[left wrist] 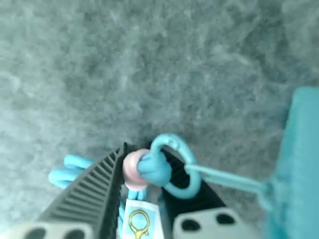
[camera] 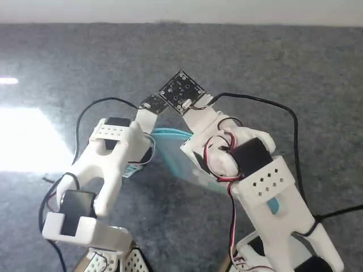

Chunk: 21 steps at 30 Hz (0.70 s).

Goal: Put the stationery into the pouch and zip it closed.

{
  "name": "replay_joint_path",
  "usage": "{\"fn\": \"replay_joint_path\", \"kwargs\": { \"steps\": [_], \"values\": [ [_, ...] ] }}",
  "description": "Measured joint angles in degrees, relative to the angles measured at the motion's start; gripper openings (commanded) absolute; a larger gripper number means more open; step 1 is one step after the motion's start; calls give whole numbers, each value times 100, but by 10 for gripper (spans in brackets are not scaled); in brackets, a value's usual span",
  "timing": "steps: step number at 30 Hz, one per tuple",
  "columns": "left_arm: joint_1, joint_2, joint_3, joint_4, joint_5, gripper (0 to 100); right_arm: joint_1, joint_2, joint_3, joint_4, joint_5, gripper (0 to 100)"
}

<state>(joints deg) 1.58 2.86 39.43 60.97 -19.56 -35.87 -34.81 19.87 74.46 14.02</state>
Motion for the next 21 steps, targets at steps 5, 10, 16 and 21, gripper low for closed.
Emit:
{"fn": "replay_joint_path", "kwargs": {
  "steps": [5, 10, 16, 21],
  "values": [
    [97, 0, 0, 35, 0, 9, 343, 0, 0, 0, 0, 6],
    [88, -132, 9, 35, 0, 9, 360, 0, -35, 0, 0, 6],
    [-97, -1415, 475, -79, 79, 12, 360, 0, -527, 0, 0, 6],
    [-105, -2927, 1204, -185, 132, 12, 299, -9, -1011, 185, -88, 6]
  ]
}}
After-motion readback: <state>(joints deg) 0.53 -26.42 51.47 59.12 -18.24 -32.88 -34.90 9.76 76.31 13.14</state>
